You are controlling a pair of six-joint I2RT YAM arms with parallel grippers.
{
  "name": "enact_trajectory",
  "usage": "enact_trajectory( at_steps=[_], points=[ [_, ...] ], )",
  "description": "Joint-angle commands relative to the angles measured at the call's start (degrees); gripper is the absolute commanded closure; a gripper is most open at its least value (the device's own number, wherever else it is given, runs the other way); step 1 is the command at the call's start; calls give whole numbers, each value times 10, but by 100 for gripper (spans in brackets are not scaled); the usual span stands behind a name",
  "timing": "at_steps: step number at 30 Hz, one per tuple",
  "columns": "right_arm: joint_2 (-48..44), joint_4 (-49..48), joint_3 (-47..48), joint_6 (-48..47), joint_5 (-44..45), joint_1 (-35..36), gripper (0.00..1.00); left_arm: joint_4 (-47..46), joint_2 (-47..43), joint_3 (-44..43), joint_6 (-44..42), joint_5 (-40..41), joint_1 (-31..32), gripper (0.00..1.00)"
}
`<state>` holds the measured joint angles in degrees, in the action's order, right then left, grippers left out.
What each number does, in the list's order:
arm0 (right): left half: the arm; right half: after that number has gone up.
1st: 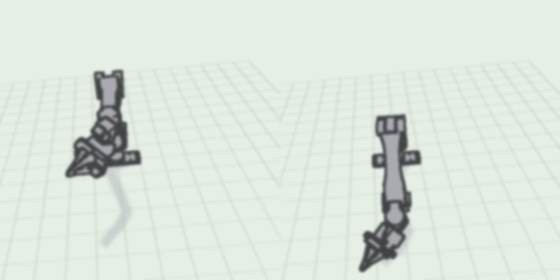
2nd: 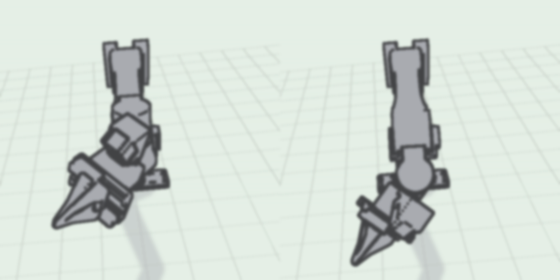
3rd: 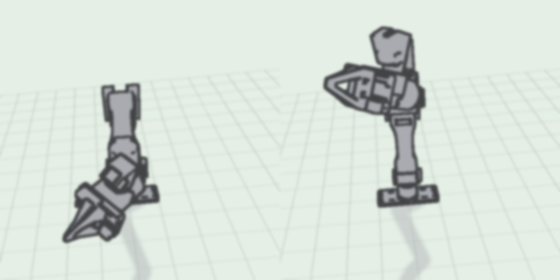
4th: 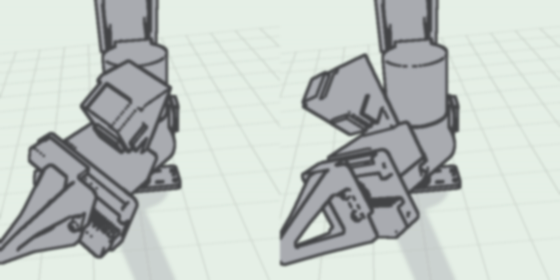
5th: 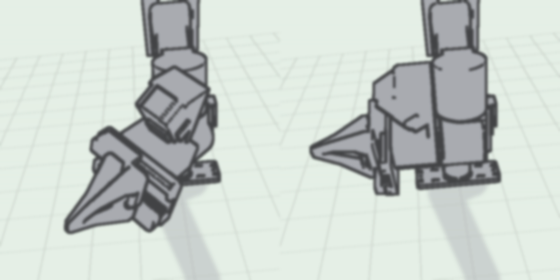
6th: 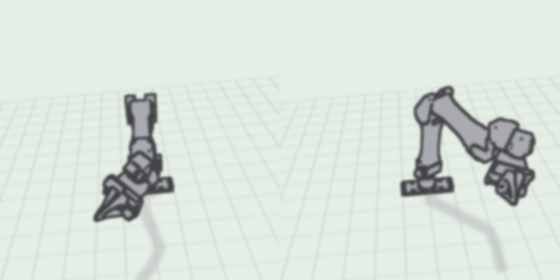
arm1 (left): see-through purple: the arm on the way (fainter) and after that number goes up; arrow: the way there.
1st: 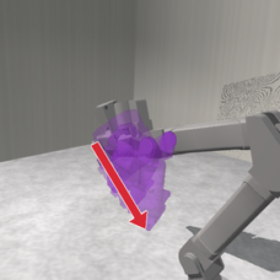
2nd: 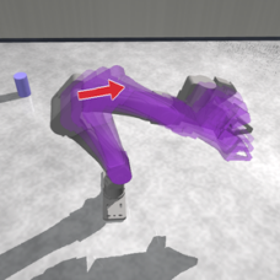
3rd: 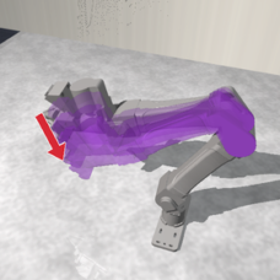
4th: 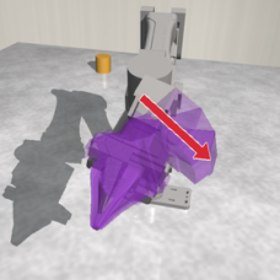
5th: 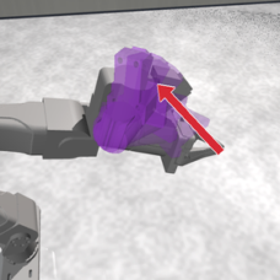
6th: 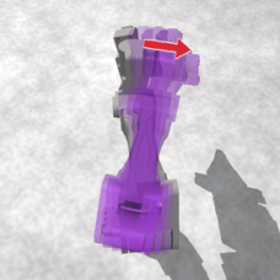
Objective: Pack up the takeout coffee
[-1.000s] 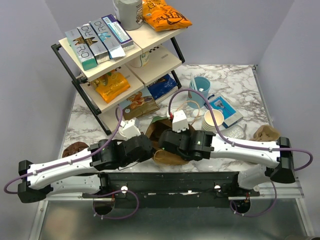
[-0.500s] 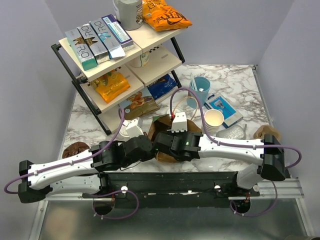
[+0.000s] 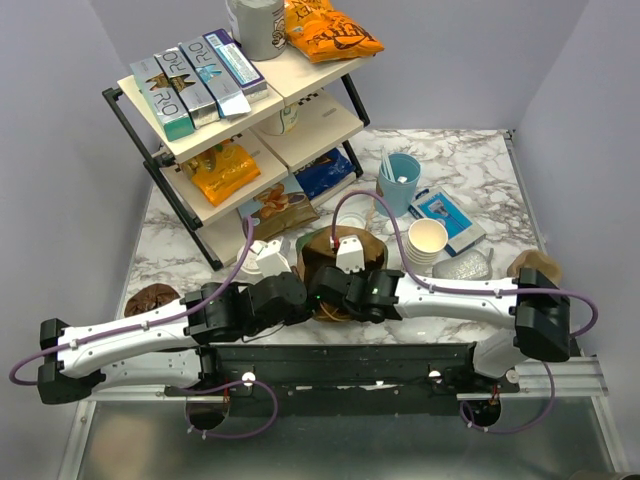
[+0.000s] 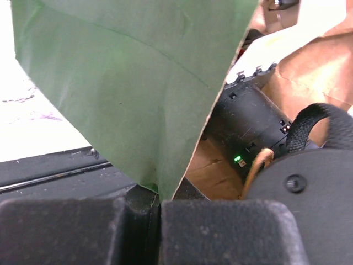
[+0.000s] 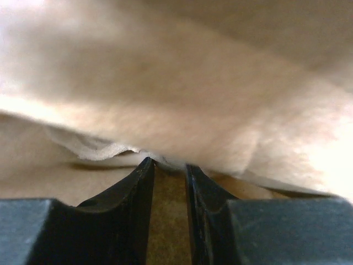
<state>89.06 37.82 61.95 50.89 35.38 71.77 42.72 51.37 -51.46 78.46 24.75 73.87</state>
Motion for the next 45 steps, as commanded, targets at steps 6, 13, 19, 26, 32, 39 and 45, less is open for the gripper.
enact_trajectory(
  at_steps=[6,13,19,26,32,39,45],
  points=[
    [9,35,9,-55,-162,1,47,-14,0,-21,-35,8,4,100],
    [-50,94,112,-62,-23,-6,39,-18,-2,-22,-49,6,8,100],
    [-63,60,127,-58,2,-29,33,-28,-3,-16,-65,4,10,100],
    [-16,66,104,-33,17,-50,35,-22,-2,-15,-68,1,13,100],
    [33,36,62,-19,-3,-50,48,-30,1,-18,-82,4,13,100],
    [73,-12,29,-36,-121,-50,46,-23,14,-32,-88,9,13,100],
    [69,29,31,-34,-153,-50,41,-16,13,-36,-88,21,13,100]
  ],
)
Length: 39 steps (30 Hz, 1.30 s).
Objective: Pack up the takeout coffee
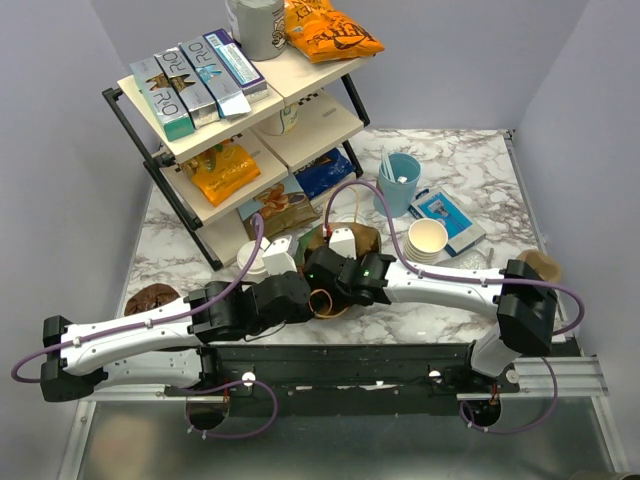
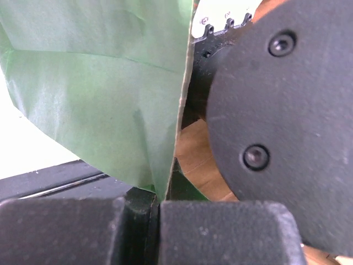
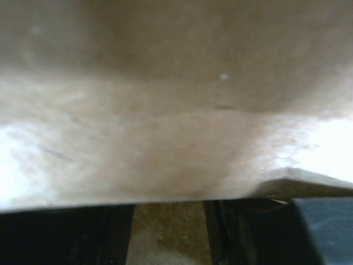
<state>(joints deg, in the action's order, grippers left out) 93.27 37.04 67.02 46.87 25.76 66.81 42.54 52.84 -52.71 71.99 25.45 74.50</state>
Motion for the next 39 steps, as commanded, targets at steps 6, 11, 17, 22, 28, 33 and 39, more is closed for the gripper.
enact_trajectory(
  at_steps=[6,11,17,22,28,33,39],
  points=[
    [-61,76,32,-13,15,0,33,-20,-17,-13,-31,17,6,100],
    [-143,60,64,-28,84,0,21,-77,-43,17,-90,10,8,100],
    [-199,-19,9,-56,171,-1,14,-119,-70,77,-151,0,19,100],
    [-254,-157,-75,-197,68,2,14,-157,-74,140,-150,-6,33,100],
    [-373,-333,-166,-363,-161,32,14,-129,-63,138,-123,21,63,100],
    [-458,-352,-175,-397,-336,32,13,-97,-58,136,-82,56,91,100],
    [-524,-355,-174,-435,-477,32,12,-80,-60,145,-35,109,127,100]
  ],
)
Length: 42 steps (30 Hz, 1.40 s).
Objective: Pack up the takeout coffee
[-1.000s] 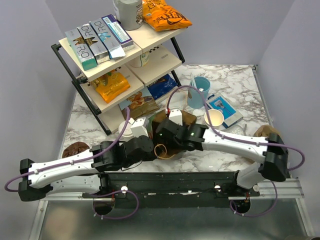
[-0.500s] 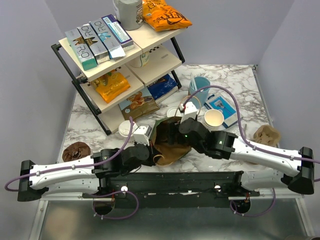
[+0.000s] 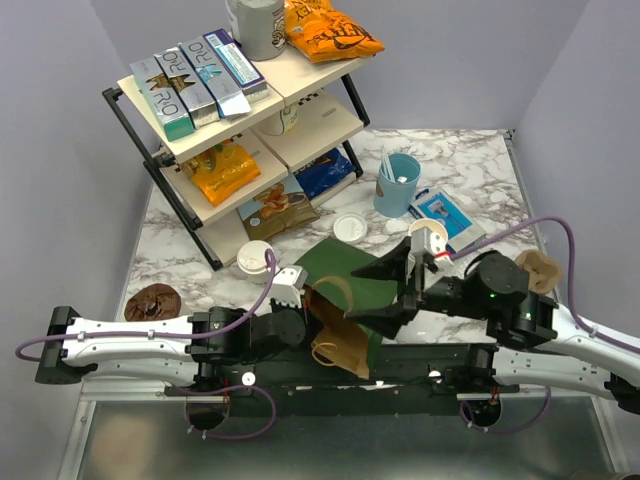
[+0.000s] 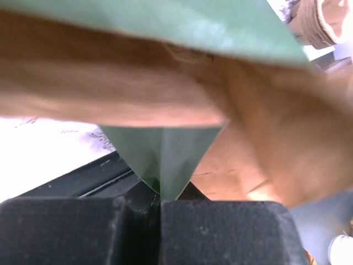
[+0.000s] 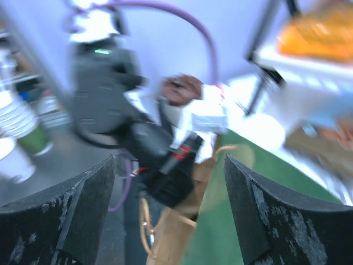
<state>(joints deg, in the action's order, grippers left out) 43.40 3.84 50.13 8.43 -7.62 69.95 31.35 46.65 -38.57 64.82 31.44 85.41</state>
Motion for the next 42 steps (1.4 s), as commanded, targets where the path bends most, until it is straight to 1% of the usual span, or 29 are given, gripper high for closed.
enact_trajectory(
  at_steps=[1,2,4,6,10,11,13,14,15,16,17,18,19,20,21,22,23,26,28,31,32,34,35,36,37,38,39,41,42],
  points=[
    [-30,-23,-4,-57,-156,1,12,34,4,2,37,54,20,100],
    [-34,-27,-3,-62,-167,1,11,41,4,0,42,65,27,100],
    [-40,-28,2,-61,-161,0,11,51,7,-9,45,73,30,100],
    [-39,-18,9,-57,-132,0,11,63,7,-13,47,82,34,100],
    [-7,48,49,-44,-82,1,11,82,5,-29,56,92,35,100],
    [3,86,77,-35,-81,1,11,92,5,-34,58,93,35,100],
    [25,126,105,-32,-106,1,13,106,3,-57,68,101,35,100],
    [40,156,124,-32,-133,1,14,135,4,-69,79,103,35,100],
    [48,171,134,-33,-141,1,14,155,5,-83,91,107,35,100],
    [53,182,142,-34,-147,1,14,174,12,-117,101,112,35,100],
    [62,199,148,-32,-140,1,14,210,18,-136,103,113,35,100],
    [65,206,159,-26,-130,1,14,229,26,-156,105,113,35,100],
    [70,213,163,-18,-112,1,13,251,43,-196,120,113,35,100],
    [76,232,168,7,-62,1,12,286,53,-213,121,114,35,100],
    [89,244,181,13,-38,1,11,298,62,-228,119,114,35,100],
    [92,253,186,20,-11,1,11,306,79,-252,116,113,35,100],
    [97,271,191,48,52,1,11,306,88,-260,95,105,35,100],
    [97,290,208,67,129,1,10,295,119,-288,49,94,35,100],
    [83,286,205,65,121,1,13,297,138,-308,40,95,35,100],
    [80,289,208,37,48,0,18,331,163,-342,55,107,31,100],
    [80,289,212,11,3,2,20,344,166,-350,57,107,30,100],
    [83,289,212,-37,-45,3,22,343,166,-358,51,101,26,100],
    [84,296,210,-107,-64,4,24,333,164,-356,46,94,23,100],
    [84,297,206,-145,-92,14,25,325,159,-354,41,86,19,100],
    [81,296,199,-180,-100,18,26,316,151,-345,28,66,5,100],
    [77,296,192,-250,-100,21,26,293,147,-340,17,56,-2,100],
    [74,297,177,-279,-95,23,26,287,144,-337,13,45,-12,100],
    [74,292,168,-318,-54,23,27,269,143,-332,-7,23,-26,100],
    [83,289,167,-322,-7,23,27,265,144,-333,-13,16,-30,100]
  ],
)
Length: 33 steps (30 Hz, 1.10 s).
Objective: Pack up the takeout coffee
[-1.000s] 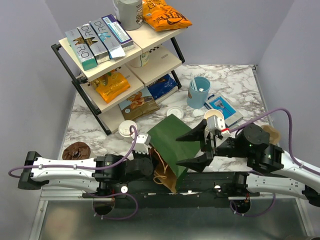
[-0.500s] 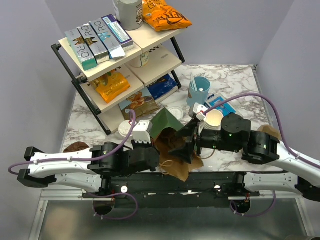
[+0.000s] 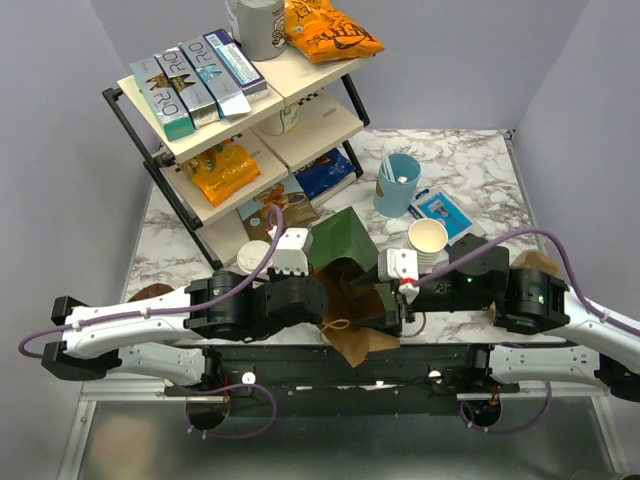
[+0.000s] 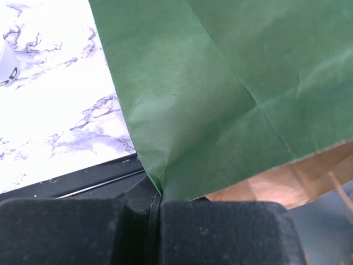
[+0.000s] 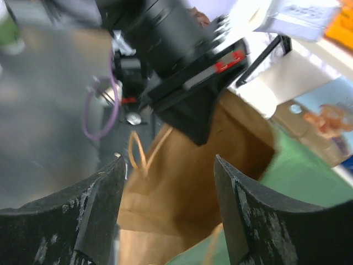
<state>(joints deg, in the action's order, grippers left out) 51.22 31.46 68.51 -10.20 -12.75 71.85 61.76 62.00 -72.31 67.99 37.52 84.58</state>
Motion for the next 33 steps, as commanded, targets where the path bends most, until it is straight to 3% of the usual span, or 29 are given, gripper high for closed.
enact_trajectory(
  at_steps=[1,9,15,26,33],
  points=[
    [10,10,-17,-141,64,4,28,-42,-2,0,-52,-52,-27,100],
    [103,116,13,-228,208,4,27,-63,17,-27,-130,-126,-58,100],
    [139,116,-28,-279,217,4,18,-97,-17,-4,-159,-169,-90,100],
    [121,60,-101,-420,194,2,21,-131,-42,13,-245,-237,-140,100],
    [71,56,-121,-438,177,-6,21,-127,-56,17,-305,-288,-157,100]
  ],
)
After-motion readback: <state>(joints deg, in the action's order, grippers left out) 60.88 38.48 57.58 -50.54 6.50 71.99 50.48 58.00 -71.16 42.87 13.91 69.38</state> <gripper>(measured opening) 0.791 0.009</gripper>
